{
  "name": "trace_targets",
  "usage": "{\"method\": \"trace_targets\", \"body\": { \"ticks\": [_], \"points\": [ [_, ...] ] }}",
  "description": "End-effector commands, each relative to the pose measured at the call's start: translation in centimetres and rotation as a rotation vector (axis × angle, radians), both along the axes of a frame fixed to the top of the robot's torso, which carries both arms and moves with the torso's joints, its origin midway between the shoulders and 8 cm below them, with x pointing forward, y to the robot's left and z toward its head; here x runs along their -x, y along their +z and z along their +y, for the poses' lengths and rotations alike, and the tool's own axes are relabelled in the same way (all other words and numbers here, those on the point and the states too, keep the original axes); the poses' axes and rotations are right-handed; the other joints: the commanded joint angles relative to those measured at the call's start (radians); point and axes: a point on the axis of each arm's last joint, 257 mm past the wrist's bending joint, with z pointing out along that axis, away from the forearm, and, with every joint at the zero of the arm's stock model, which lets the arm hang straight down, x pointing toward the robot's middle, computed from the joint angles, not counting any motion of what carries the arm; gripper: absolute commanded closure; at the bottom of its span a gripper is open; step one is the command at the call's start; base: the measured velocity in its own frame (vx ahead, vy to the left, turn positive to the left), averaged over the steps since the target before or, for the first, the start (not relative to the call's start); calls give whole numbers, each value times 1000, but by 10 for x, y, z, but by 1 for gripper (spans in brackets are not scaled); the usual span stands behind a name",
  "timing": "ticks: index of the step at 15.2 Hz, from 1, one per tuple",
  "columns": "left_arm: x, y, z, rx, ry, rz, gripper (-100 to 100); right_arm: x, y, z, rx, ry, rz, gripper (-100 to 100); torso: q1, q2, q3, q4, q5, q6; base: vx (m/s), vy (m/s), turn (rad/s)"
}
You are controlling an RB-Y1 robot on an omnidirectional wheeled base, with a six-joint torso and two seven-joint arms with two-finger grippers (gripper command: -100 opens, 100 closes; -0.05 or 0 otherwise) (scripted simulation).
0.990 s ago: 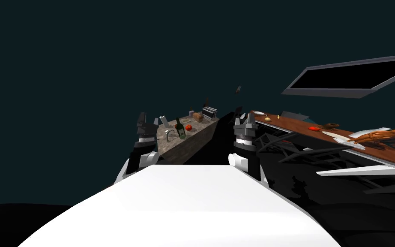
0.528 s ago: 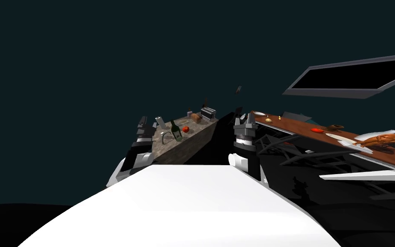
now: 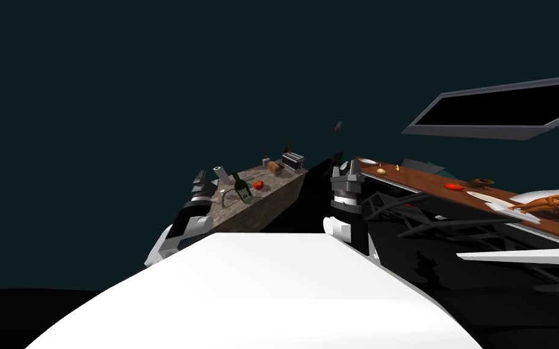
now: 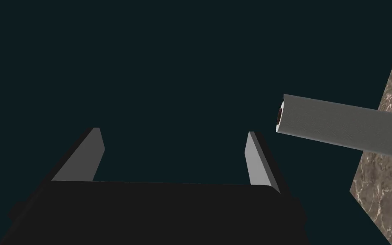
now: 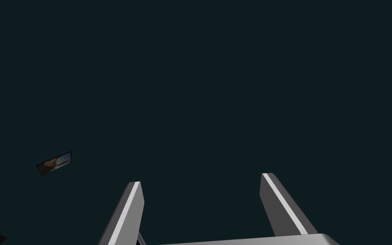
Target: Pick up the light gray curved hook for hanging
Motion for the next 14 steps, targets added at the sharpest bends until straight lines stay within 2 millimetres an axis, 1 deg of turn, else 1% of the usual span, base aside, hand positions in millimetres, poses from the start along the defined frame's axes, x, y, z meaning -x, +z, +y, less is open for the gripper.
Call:
{"method": "trace_targets", "body": {
  "ticks": [1,2,3,4,5,6,7,8,9,10,11,12,13,14],
  "points": [
    [1,-18,21,42,35,52,-100,0,0,0,0,0,0,0,0,0,0,0,0,0,79,-91,13],
    [1,-18,21,42,35,52,-100,0,0,0,0,0,0,0,0,0,0,0,0,0,62,-79,9],
    [3,-31,35,72,59,85,-100,0,0,0,0,0,0,0,1,1,1,0,0,0,51,-76,10],
    [3,-31,35,72,59,85,-100,0,0,0,0,0,0,0,1,2,1,0,0,0,48,-76,7],
    [5,-43,48,102,84,116,-100,0,0,0,0,0,0,0,1,2,1,0,0,0,60,-87,8],
    [5,-43,48,102,84,116,-100,0,0,0,0,0,0,0,1,2,1,0,0,0,58,-79,10],
    [8,-56,61,134,108,147,-100,0,0,0,0,0,0,0,1,2,1,0,0,0,55,-83,6],
    [8,-56,61,134,108,147,-100,0,0,0,0,0,0,0,1,2,1,0,0,0,55,-74,13],
    [12,-68,74,167,133,176,-100,0,0,0,0,0,0,0,1,2,1,1,0,0,62,-67,9],
    [12,-68,74,167,133,176,-100,0,0,0,0,0,0,0,2,2,1,1,0,0,59,-66,10],
    [16,-81,86,200,157,204,-100,0,0,0,0,0,0,0,2,2,1,0,0,0,64,-65,8],
    [16,-81,86,200,157,204,-100,0,0,0,0,0,0,0,2,2,1,0,0,0,62,-63,7],
    [21,-93,97,234,181,231,-100,0,0,0,0,0,0,0,2,2,1,0,0,0,64,-77,6],
    [21,-93,97,234,181,231,-100,0,0,0,0,0,0,0,2,2,1,0,0,0,60,-71,9]
  ]
}}
